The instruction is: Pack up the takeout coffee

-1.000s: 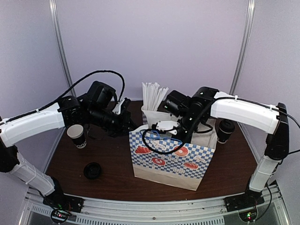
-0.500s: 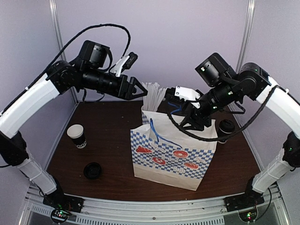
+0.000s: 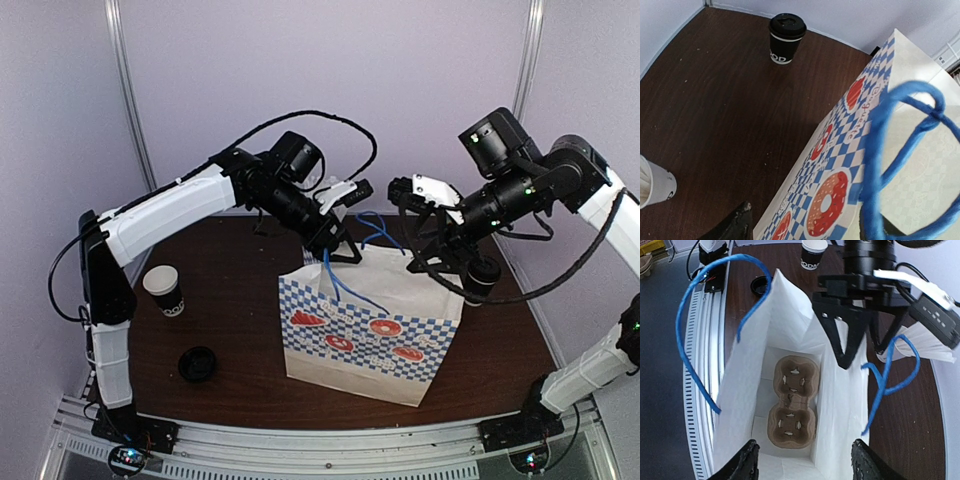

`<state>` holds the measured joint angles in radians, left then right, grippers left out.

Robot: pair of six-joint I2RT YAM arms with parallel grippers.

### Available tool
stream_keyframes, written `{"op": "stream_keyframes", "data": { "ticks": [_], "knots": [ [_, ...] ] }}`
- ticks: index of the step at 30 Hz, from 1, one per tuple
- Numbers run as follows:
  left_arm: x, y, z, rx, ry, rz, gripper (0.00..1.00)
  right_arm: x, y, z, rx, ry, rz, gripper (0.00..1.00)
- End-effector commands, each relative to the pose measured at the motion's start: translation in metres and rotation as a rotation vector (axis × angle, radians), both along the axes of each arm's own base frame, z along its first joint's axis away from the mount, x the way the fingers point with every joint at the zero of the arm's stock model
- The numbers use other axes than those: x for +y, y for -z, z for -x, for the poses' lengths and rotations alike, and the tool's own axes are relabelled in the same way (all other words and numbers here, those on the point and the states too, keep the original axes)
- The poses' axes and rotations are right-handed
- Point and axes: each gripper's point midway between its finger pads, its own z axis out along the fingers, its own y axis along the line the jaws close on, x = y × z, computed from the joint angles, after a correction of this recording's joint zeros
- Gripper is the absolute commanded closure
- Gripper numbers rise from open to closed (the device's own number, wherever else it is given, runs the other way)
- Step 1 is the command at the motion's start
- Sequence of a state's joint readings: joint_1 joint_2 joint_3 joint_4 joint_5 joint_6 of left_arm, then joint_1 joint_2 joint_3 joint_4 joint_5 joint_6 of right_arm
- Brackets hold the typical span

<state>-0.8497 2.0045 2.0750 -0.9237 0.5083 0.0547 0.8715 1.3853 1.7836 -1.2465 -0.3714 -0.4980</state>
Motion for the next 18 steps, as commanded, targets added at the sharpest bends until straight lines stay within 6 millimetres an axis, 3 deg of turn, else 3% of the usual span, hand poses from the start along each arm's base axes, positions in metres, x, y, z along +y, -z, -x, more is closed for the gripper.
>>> {"op": "stream_keyframes", "data": {
  "ticks": [1,5,9,14,18],
  "knots": [
    [-0.019,-0.027,0.004,-0.047,0.123,0.122,0.31,-0.026,0.001,-0.019,0.012,0.066,-0.035,0.37],
    [-0.024,-0.033,0.007,-0.049,0.160,0.153,0.43,-0.050,-0.002,-0.034,0.015,0.155,-0.065,0.37],
    [-0.023,-0.028,0.007,-0.061,0.178,0.142,0.67,-0.070,0.008,-0.047,0.018,0.237,-0.058,0.37],
    [-0.018,-0.021,0.013,-0.055,0.209,0.117,0.79,-0.088,0.019,-0.061,0.079,0.325,-0.078,0.39],
    [-0.010,-0.030,0.019,-0.085,0.217,0.105,0.88,-0.102,0.028,-0.075,0.097,0.390,-0.089,0.40]
  ]
}}
